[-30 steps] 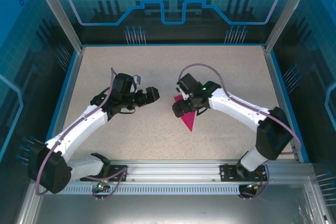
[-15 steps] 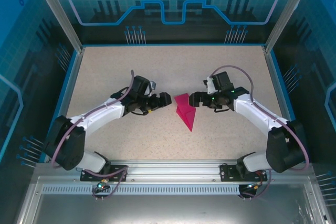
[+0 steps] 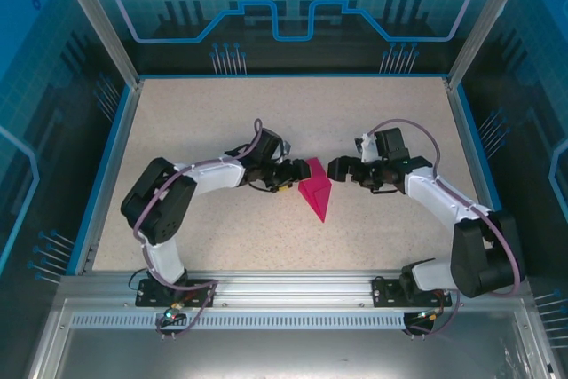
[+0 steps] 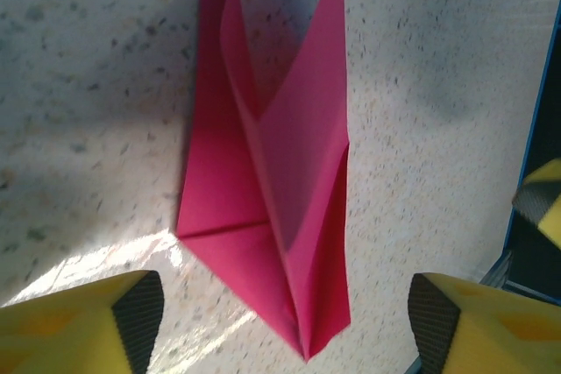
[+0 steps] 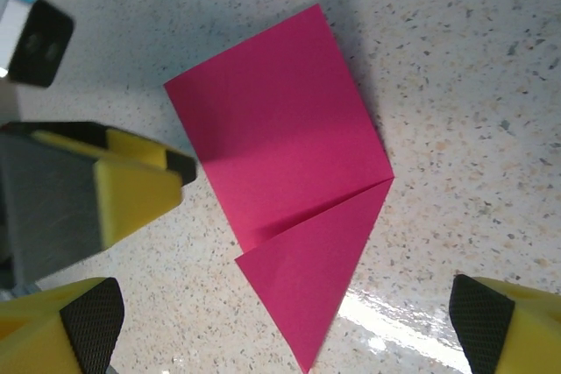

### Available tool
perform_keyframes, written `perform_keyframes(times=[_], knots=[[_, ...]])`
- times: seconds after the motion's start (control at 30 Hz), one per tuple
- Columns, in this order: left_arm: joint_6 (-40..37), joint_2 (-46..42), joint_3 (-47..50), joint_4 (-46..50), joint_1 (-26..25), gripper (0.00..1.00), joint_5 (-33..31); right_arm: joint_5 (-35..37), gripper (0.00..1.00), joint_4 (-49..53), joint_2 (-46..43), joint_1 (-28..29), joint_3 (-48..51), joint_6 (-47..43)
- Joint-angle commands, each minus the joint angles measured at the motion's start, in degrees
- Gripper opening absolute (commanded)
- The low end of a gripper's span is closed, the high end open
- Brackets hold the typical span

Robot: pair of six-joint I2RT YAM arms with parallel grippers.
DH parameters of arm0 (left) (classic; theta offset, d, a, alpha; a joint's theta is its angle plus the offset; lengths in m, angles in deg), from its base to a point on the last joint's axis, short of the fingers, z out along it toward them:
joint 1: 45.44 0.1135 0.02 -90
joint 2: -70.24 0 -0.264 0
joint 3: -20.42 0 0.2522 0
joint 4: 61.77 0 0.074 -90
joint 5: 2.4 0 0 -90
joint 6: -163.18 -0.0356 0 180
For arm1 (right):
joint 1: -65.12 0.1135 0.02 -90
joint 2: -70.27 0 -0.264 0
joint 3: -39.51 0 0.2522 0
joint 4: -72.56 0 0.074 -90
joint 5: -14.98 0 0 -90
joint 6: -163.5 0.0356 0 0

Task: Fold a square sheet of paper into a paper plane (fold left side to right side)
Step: Fold the wing for the fifth time at the center of the table.

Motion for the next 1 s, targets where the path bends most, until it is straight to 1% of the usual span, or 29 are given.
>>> perform_keyframes(times=[0.0,0.17,0.23,0.27,0.3,0.37,0.47,0.6,0.67,0.77,0.97], knots=[[-1.02,3.34,-3.48,-1.74,-0.14,0.67,1.42,-2.45,0.99,-0.5,-2.27,-0.97,1.32,-2.56],[-2.75,6.56,-6.08,-2.64,-0.08,0.46,1.27,-3.56,0.99,0.19,-2.33,-0.96,1.44,-4.02],[-3.47,7.15,-6.27,-2.9,0.07,0.34,1.44,-4.13,0.99,-0.27,-1.79,-0.95,1.57,-4.21],[-3.89,7.04,-6.08,-3.04,0.19,0.27,1.51,-4.24,0.99,-0.58,-1.54,-0.94,1.56,-4.31],[-4.31,6.64,-5.53,-3.43,0.46,0.22,1.58,-4.4,0.99,-0.82,-1.18,-0.93,1.61,-4.34],[-5.52,4.71,-3.31,-4.87,1.05,0.14,1.74,-5.14,0.99,-1.86,-0.5,-0.97,1.7,-5.26],[-7.21,0.84,1.65,-8.86,2.68,0.07,3.4,-6.89,0.99,-4.71,0.65,-0.98,1.78,-6.37],[-9.42,-4.43,8.38,-15.25,5.12,0.05,8.63,-11.52,0.99,-9.6,3.21,-0.95,0.78,-6.83],[-10.87,-6.84,11.01,-17.06,6.11,0.04,10.86,-15.01,0.98,-10.7,6.38,-0.94,-0.96,-6.73],[-12.48,-9.41,13.6,-18.96,7.02,0.02,14.1,-21.2,0.87,-16.83,11.52,-0.84,-1.71,-4.65],[-13.47,-12.7,16.57,-21.84,7.93,0.0,18.84,-24.45,0.74,-22.54,17.93,-0.68,-3.15,-3.72]])
